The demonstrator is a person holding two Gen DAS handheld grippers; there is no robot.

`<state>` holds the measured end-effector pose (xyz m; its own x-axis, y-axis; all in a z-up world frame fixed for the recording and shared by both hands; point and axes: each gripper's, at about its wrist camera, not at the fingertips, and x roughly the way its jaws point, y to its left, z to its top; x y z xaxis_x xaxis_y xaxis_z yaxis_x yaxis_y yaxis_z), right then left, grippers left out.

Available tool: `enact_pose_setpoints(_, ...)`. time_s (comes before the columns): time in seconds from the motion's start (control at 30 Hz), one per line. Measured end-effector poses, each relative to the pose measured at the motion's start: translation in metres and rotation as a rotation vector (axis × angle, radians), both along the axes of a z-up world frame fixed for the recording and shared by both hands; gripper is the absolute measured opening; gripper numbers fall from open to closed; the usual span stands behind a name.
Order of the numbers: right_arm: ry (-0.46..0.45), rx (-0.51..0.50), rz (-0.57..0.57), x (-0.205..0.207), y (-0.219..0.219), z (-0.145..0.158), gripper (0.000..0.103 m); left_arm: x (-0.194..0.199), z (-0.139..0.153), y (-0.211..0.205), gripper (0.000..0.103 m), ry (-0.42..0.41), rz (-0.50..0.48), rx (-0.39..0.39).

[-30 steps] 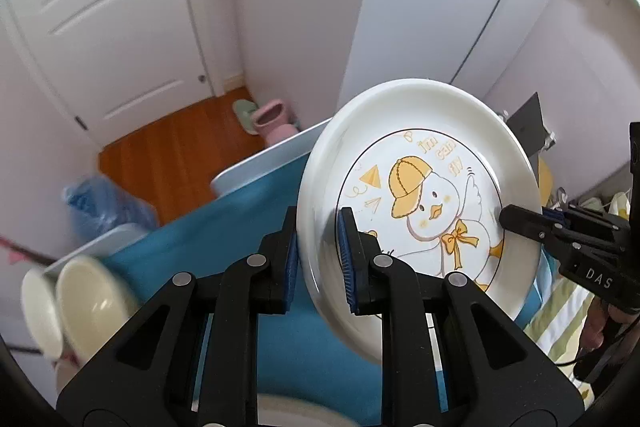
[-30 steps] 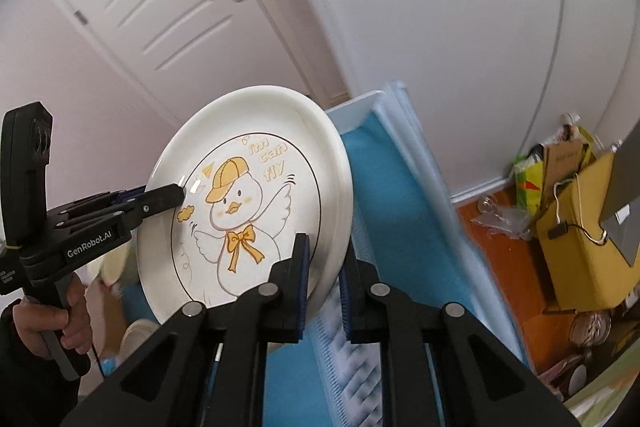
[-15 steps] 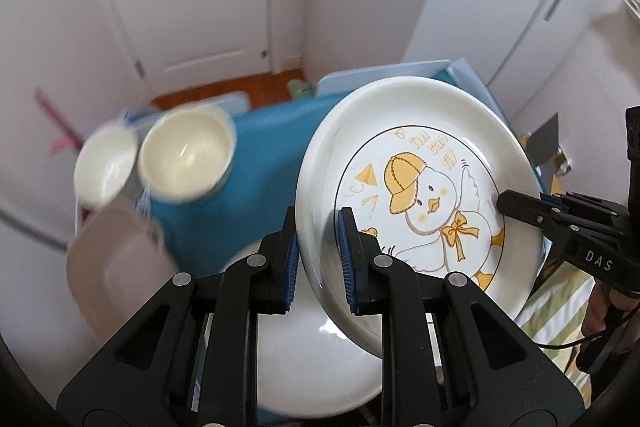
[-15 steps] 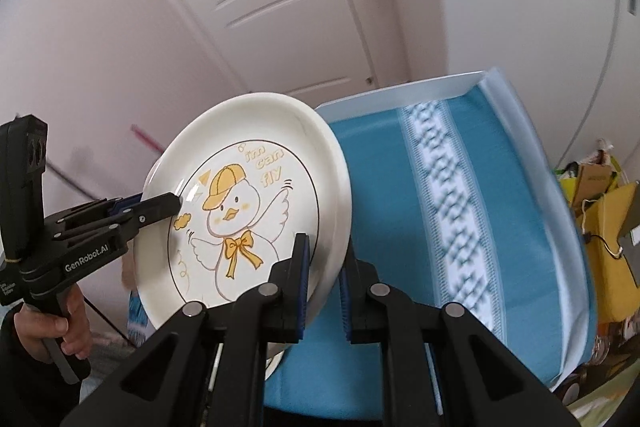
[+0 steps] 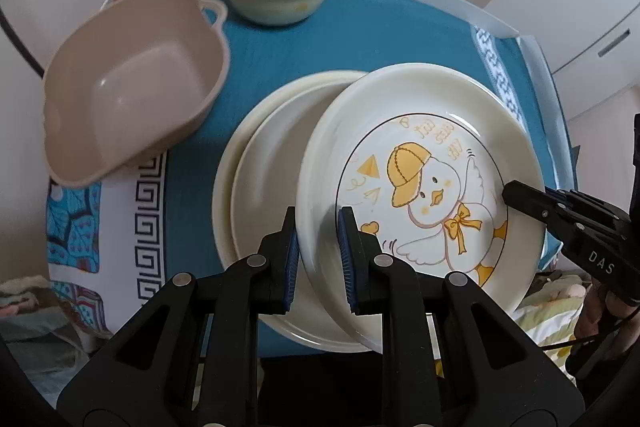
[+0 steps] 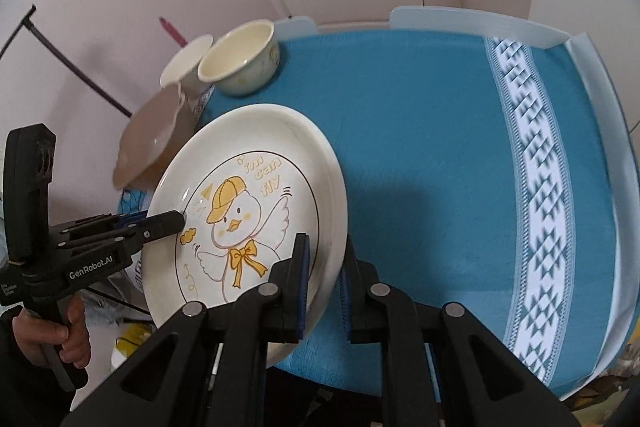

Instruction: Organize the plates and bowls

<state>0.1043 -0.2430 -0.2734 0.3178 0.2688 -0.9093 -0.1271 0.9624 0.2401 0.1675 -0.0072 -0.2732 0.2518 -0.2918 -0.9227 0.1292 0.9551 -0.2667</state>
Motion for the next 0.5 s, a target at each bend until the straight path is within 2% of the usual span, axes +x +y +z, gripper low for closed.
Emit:
enact_pose_setpoints(0.13, 0.009, -0.026, 0.026, 0.005, 0.002, -0.012, 0.013, -0.005, -0.015, 0.006, 0.017, 0.006, 0.005, 0.01)
enact_pose_setpoints(0.23, 0.013, -0.041, 0.036, 0.005, 0.006, -0.014, 0.013, -0.006, -0.02, -0.003, 0.017, -0.005, -0.011, 0.072)
enact_pose_setpoints(0.33, 0.011, -0.065, 0.041, 0.006, 0.01, -0.015, 0.013, -0.001, -0.028, -0.009, 0.017, 0.002, -0.017, 0.093)
enact_pose_setpoints(0.5, 0.014, -0.079, 0.043, 0.012, 0.012, -0.017, 0.013, 0.0, -0.026, -0.021, 0.017, -0.03, -0.04, 0.172)
